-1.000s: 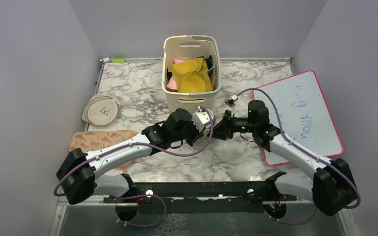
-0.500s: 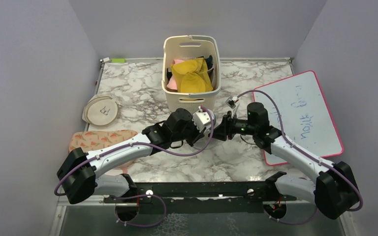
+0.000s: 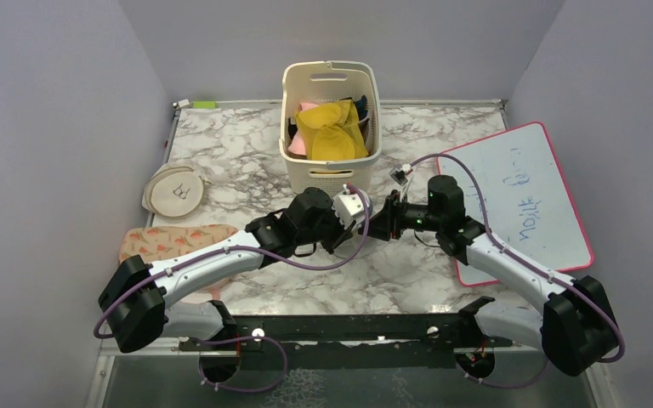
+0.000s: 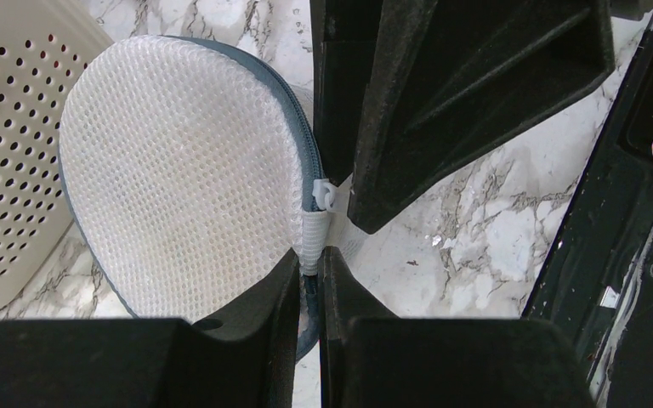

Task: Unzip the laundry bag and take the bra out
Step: Place the laundry bag at the center of the board, then unzip the laundry bag at the center of the board.

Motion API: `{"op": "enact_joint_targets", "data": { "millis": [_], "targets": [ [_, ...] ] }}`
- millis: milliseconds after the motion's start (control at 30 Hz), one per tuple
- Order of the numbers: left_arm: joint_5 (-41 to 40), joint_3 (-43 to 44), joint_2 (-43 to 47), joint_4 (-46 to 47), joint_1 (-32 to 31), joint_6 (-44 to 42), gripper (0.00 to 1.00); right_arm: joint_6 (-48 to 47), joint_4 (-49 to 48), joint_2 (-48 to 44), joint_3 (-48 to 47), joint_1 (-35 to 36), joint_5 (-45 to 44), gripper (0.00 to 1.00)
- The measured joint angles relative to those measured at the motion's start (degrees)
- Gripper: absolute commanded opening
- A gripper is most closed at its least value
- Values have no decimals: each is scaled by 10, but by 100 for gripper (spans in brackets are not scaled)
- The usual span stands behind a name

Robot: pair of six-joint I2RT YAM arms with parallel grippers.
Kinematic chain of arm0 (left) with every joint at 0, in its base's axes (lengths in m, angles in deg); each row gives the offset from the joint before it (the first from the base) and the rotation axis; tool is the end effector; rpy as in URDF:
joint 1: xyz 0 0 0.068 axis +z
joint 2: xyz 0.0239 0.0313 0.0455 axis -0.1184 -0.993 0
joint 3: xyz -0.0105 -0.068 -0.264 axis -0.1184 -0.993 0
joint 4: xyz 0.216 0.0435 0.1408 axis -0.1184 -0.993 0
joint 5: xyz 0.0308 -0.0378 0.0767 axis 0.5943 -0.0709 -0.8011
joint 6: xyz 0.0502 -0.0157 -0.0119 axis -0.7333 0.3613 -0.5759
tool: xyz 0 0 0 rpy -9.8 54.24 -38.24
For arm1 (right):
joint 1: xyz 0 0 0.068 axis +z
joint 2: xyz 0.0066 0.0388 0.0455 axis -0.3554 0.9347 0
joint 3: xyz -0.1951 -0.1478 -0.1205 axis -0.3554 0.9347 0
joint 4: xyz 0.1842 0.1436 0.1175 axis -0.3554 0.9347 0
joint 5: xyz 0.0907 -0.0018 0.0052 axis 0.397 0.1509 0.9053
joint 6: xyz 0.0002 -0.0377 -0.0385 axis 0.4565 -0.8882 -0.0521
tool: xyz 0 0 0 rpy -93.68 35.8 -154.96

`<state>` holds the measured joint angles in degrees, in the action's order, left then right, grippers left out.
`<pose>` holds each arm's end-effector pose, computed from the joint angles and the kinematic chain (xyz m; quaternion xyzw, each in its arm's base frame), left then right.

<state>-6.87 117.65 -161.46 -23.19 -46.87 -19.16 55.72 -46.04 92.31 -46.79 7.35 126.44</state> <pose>0.1622 -0.2298 0.2662 0.4293 0.7513 -0.2818 0.4145 0.2000 0.1348 0.2346 -0.2111 0.7788 0.5074 0.3024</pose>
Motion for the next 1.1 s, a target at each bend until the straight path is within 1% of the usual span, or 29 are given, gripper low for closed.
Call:
{"op": "enact_joint_targets", "data": {
  "millis": [367,467,500,633,767,900,1000,1100],
  "targets": [
    [3,0,-2,-2,0,0,0,7,-21,0,5,3,25,27],
    [4,0,-3,-5,0,0,0,10,-23,2,6,8,25,32],
    [6,0,-3,-6,0,0,0,19,-26,5,11,12,23,36],
    [8,0,-3,-6,0,0,0,29,-27,5,14,12,5,36],
    [9,0,-3,-6,0,0,0,45,-35,19,14,13,-14,31],
    [11,0,-3,-6,1,0,0,70,-50,38,15,14,-19,29],
    [11,0,-3,-6,2,0,0,85,-54,41,15,14,-21,20],
    [11,0,-3,-8,3,0,0,88,-42,38,13,15,-35,19]
  ]
}}
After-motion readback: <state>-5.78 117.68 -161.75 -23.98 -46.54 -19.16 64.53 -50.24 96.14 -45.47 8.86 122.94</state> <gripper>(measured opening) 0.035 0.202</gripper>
